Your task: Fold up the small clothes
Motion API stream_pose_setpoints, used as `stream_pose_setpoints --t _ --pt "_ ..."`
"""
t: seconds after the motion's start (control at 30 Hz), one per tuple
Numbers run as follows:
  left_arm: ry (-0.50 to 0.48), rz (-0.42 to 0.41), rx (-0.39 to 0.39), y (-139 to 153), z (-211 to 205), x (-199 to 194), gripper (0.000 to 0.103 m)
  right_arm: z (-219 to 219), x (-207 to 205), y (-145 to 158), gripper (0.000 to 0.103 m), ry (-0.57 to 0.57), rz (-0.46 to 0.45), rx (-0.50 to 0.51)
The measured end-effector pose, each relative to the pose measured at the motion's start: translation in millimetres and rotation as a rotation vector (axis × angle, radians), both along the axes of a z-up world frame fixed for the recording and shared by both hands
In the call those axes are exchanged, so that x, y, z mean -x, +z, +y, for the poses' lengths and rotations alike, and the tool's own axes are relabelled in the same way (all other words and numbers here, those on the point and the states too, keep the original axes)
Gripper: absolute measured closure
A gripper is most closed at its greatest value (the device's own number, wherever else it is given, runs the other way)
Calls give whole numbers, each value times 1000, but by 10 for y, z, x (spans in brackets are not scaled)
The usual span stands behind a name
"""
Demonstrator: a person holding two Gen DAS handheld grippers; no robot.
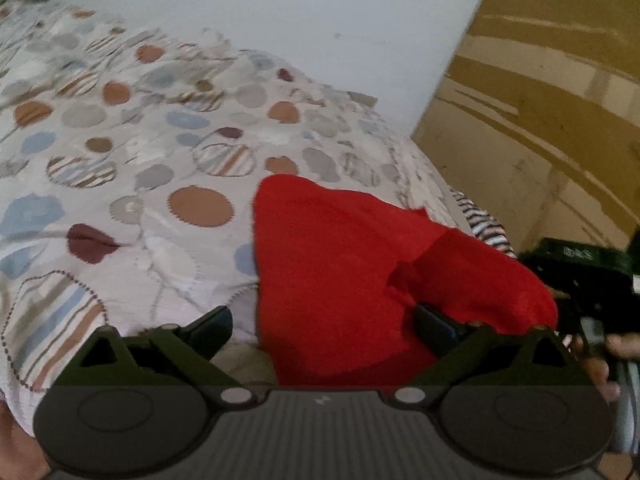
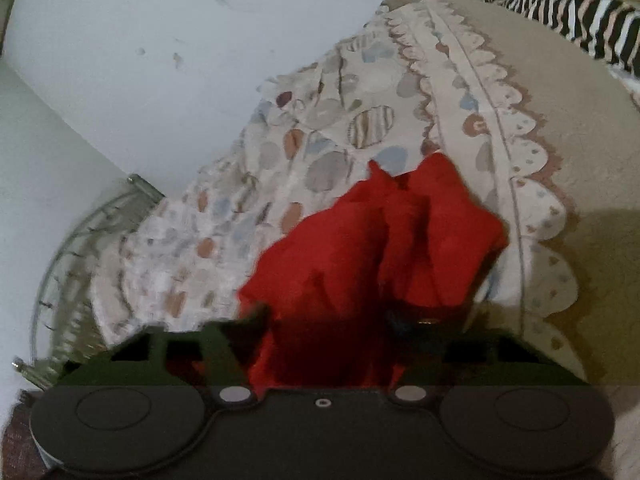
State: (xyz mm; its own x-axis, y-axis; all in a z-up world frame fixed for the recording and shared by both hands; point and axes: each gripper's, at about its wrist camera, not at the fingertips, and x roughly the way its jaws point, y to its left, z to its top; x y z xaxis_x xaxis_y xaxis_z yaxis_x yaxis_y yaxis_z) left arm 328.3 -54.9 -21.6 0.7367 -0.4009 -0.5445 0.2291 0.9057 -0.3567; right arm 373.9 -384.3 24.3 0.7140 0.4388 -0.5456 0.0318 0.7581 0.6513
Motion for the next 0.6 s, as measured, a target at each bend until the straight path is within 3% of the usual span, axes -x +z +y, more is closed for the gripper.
stream_pose_setpoints --t 0.1,0.2,0.4,0.5,0.6 --pt "-47 -13 -33 -5 -190 40 5 49 17 45 78 22 -65 101" --pt "-86 -5 -36 -18 -357 38 5 100 71 201 82 66 -181 224" --pt "-117 -32 -119 21 -633 47 4 -52 103 292 83 61 -297 294" --pt "-125 -35 -137 -12 -689 73 4 -154 58 51 83 37 -242 321" --pt "-118 -37 -130 -33 -672 102 4 -288 116 -138 71 1 -223 277"
